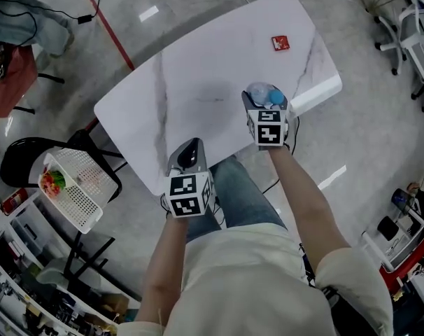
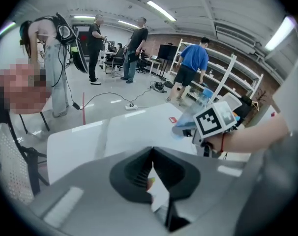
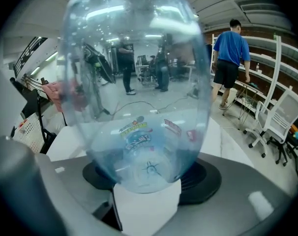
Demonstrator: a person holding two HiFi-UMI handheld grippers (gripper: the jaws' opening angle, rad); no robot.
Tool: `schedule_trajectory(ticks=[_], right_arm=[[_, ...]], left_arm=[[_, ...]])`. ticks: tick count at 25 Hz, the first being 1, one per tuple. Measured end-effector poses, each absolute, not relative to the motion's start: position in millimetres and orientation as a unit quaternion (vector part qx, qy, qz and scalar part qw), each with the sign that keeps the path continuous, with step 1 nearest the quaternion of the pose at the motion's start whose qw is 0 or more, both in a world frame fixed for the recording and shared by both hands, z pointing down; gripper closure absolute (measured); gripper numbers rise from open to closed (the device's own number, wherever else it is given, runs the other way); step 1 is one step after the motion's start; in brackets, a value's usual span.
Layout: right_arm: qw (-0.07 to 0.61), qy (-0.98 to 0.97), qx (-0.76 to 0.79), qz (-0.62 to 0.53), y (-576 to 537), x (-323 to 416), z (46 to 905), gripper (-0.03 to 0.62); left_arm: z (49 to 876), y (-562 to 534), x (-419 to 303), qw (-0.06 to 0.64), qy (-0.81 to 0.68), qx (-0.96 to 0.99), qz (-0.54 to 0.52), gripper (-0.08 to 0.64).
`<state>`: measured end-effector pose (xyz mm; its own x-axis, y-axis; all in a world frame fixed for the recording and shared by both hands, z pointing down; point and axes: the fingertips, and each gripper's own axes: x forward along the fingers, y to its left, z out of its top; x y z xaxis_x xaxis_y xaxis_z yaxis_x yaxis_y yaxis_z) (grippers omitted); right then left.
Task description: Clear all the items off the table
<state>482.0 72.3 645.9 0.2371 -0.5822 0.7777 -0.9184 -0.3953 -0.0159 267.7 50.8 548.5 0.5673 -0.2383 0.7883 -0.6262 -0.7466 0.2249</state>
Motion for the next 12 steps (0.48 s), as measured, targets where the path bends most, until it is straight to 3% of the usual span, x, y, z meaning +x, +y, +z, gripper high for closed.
schedule_trajectory(ticks=[12], right_arm=[[0.234,-0.522,0.742,0.349,77.5,431.9,579.2,0.258]], left_arm=[[499.6,44.4,227.1,0.252,-0.283,0.851,0.363,0.551]])
